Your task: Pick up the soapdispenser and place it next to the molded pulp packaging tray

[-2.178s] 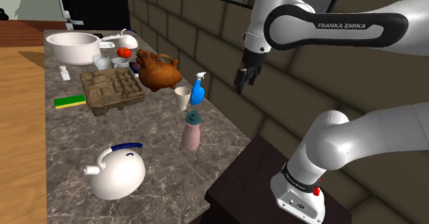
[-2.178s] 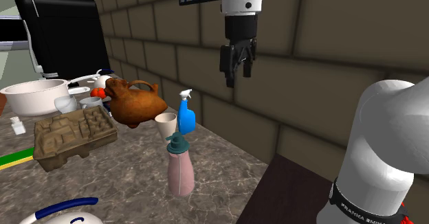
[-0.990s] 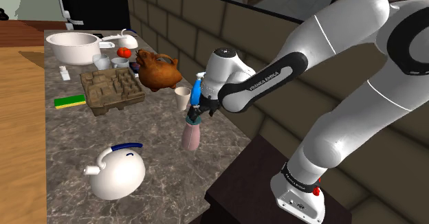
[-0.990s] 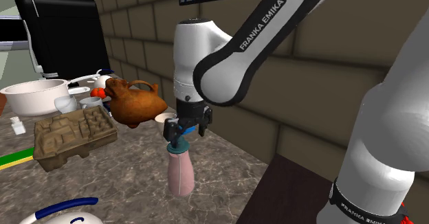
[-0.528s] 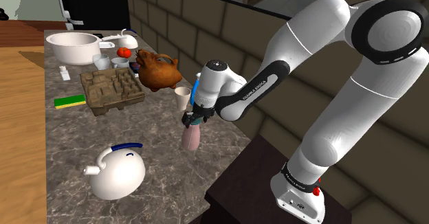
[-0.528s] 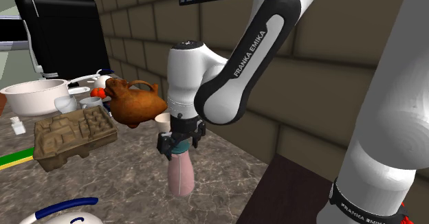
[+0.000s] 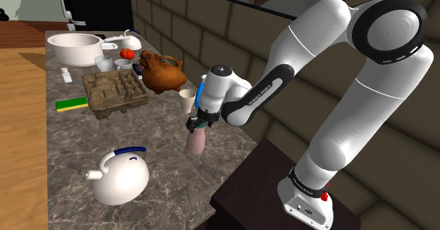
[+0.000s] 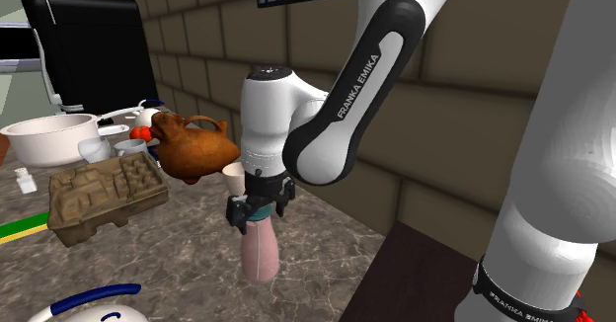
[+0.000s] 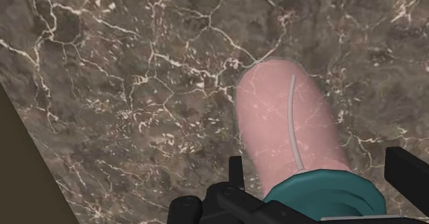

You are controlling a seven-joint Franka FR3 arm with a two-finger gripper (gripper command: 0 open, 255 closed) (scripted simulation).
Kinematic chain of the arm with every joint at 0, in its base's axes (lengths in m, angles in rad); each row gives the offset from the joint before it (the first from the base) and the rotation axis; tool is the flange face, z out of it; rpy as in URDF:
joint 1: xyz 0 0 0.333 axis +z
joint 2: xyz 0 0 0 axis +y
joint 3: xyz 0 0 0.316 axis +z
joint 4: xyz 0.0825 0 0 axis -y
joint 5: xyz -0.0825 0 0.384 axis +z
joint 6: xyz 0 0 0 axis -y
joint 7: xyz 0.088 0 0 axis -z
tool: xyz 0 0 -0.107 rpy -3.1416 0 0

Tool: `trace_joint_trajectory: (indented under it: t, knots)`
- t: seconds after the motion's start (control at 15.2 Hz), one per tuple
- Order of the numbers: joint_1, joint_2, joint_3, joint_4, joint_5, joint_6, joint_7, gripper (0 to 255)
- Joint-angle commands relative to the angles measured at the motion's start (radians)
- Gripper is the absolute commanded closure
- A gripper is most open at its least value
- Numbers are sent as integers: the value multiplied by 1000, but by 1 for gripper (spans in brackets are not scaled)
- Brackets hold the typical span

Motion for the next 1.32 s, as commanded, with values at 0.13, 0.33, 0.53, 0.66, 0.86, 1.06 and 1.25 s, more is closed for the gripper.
trace_joint_trajectory:
  t: [0.13,0.33,0.53,0.66,0.86,1.06,1.25]
  knots:
    - [0,0,0,0,0,0,0,255]
    - [0,0,0,0,0,0,0,255]
    - [0,0,0,0,0,0,0,255]
    - [0,0,0,0,0,0,0,255]
    - [5,-32,5,-1,54,-25,-43,255]
    - [16,-77,5,1,124,-64,-98,255]
    - [30,-120,-1,6,179,-107,-143,255]
